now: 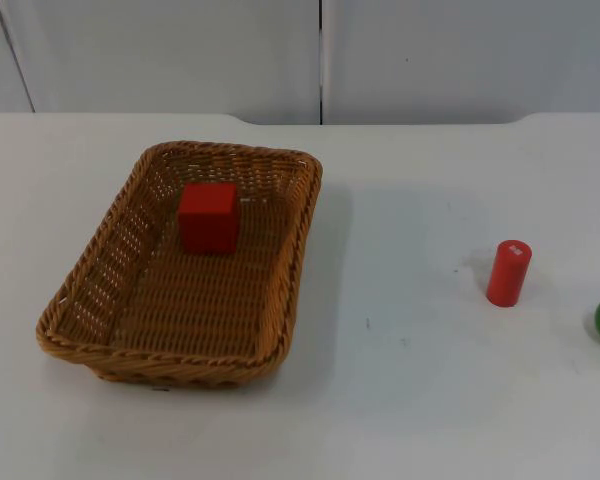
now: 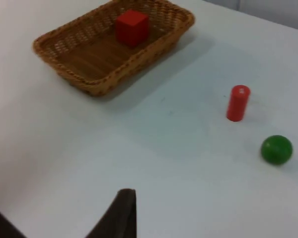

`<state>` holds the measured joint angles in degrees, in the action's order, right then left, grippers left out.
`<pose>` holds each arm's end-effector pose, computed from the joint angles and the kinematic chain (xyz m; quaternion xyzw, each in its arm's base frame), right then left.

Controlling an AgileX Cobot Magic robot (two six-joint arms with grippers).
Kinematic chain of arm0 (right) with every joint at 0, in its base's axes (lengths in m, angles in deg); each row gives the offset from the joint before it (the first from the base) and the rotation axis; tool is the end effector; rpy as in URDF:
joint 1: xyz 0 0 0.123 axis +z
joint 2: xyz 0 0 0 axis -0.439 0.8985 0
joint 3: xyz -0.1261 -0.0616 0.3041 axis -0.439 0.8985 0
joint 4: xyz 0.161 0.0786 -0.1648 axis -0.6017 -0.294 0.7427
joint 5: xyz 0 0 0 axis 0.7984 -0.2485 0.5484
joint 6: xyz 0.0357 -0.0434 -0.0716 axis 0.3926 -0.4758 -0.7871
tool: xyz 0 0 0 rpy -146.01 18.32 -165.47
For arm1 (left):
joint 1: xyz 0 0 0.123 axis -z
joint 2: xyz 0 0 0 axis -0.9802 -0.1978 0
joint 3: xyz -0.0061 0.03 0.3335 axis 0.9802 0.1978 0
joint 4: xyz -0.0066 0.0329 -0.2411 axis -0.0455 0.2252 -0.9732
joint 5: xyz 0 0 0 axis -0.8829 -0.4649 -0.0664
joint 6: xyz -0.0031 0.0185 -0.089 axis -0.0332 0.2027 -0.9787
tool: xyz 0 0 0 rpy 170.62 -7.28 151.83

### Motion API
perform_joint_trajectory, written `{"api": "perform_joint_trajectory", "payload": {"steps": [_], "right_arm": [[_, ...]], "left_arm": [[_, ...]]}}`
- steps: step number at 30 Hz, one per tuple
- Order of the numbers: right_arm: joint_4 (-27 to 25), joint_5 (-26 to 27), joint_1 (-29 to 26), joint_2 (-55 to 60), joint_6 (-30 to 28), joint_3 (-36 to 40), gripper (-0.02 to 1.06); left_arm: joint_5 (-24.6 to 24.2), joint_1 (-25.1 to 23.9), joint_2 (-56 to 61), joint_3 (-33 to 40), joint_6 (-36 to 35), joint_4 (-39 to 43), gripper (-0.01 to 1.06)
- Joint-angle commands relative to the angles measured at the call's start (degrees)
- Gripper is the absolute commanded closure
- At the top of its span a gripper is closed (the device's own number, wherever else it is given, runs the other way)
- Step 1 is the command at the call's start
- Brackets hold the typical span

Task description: Pick up the basket with the left hand and place the object to the left of the red cylinder into the basket with the right hand.

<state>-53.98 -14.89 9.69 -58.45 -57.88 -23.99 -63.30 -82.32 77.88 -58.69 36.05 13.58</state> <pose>-0.0519 -0.0391 0.2763 -0.2618 0.8138 0.1508 0.4964 -0.0621 -0.0086 0.2717 -0.0045 0.8591 0.0019 0.5117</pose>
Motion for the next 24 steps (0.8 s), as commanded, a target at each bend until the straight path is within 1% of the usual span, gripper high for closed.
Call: {"api": "perform_joint_trajectory", "payload": {"steps": [1, 5, 6, 10, 11, 12, 14, 16, 17, 21, 22, 24], "right_arm": [[0.0, 0.2, -3.0, -0.2, 0.0, 0.1, -0.01], [0.0, 0.2, -8.5, -0.2, 0.0, 0.1, -0.01], [0.0, 0.2, -8.5, -0.2, 0.0, 0.1, -0.01], [0.0, 0.2, -13.9, -0.2, 0.0, 0.1, -0.01], [0.0, 0.2, -15.0, -0.2, 0.0, 0.1, -0.01], [0.0, 0.2, -15.0, -0.2, 0.0, 0.1, -0.01], [0.0, 0.2, -18.3, -0.2, 0.0, 0.1, -0.01], [0.0, 0.2, -20.5, -0.2, 0.0, 0.1, -0.01], [0.0, 0.2, -20.5, -0.2, 0.0, 0.1, -0.01], [0.0, 0.2, -24.3, -0.2, 0.0, 0.1, -0.01], [0.0, 0.2, -24.3, -0.2, 0.0, 0.1, -0.01], [0.0, 0.2, -26.0, -0.2, 0.0, 0.1, -0.01]], "left_arm": [[0.1, -0.2, 0.3, 0.2, -0.3, 0.3, 0.0], [0.1, -0.2, 0.3, 0.2, -0.3, 0.3, 0.0], [0.1, -0.2, 0.3, 0.2, -0.3, 0.3, 0.0], [0.1, -0.2, 0.3, 0.2, -0.3, 0.3, 0.0], [0.1, -0.2, 0.3, 0.2, -0.3, 0.3, 0.0], [0.1, -0.2, 0.3, 0.2, -0.3, 0.3, 0.0], [0.1, -0.2, 0.3, 0.2, -0.3, 0.3, 0.0], [0.1, -0.2, 0.3, 0.2, -0.3, 0.3, 0.0], [0.1, -0.2, 0.3, 0.2, -0.3, 0.3, 0.0], [0.1, -0.2, 0.3, 0.2, -0.3, 0.3, 0.0], [0.1, -0.2, 0.3, 0.2, -0.3, 0.3, 0.0], [0.1, -0.2, 0.3, 0.2, -0.3, 0.3, 0.0]]}}
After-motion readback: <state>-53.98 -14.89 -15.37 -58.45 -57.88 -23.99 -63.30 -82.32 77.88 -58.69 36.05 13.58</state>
